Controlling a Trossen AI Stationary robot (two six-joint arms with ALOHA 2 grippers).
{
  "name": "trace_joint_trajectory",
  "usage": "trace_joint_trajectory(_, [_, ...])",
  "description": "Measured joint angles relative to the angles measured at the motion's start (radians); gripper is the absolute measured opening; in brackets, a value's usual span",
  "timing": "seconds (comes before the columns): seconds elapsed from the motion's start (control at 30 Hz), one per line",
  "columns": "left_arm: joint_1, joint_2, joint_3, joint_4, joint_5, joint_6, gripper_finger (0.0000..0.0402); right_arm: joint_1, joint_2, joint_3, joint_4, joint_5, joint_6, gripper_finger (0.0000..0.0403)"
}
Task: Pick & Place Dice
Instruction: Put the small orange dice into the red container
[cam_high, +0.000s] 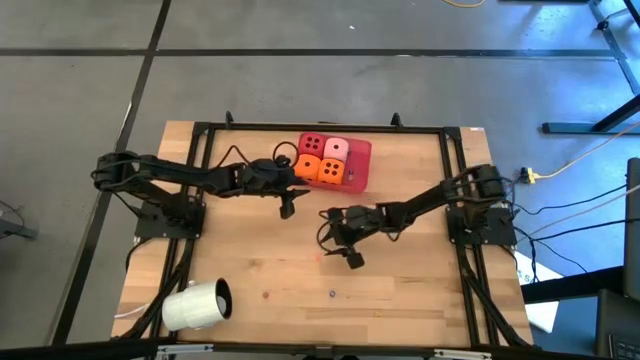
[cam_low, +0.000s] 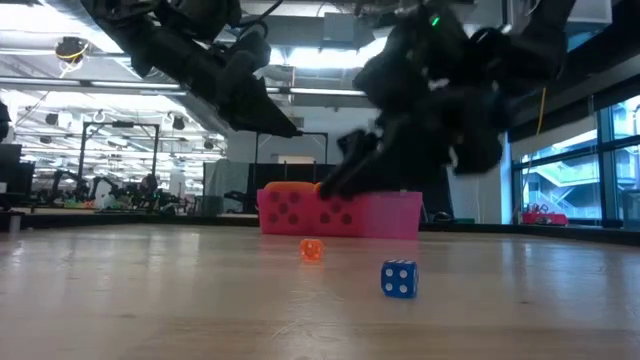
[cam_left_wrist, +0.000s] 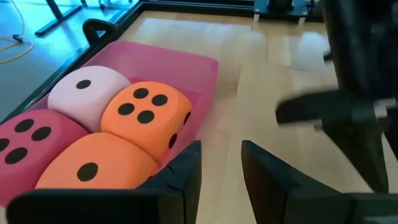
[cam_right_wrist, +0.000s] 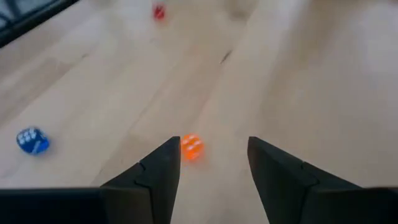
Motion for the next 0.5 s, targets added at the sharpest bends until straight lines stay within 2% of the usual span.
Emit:
trace_joint_trajectory(0.3, [0.0, 0.0, 0.0, 0.004, -0.003, -0.002, 0.0108, -0.024, 0.213, 0.155, 0.029, -0.289, 0.007, 0.0187])
trace_joint_trajectory(0.5, [-0.003, 0.0, 0.0, -0.002, 0.013, -0.006, 0.0108, -0.029, 0.28, 0.202, 0.035, -0.318, 0.003, 0.0187])
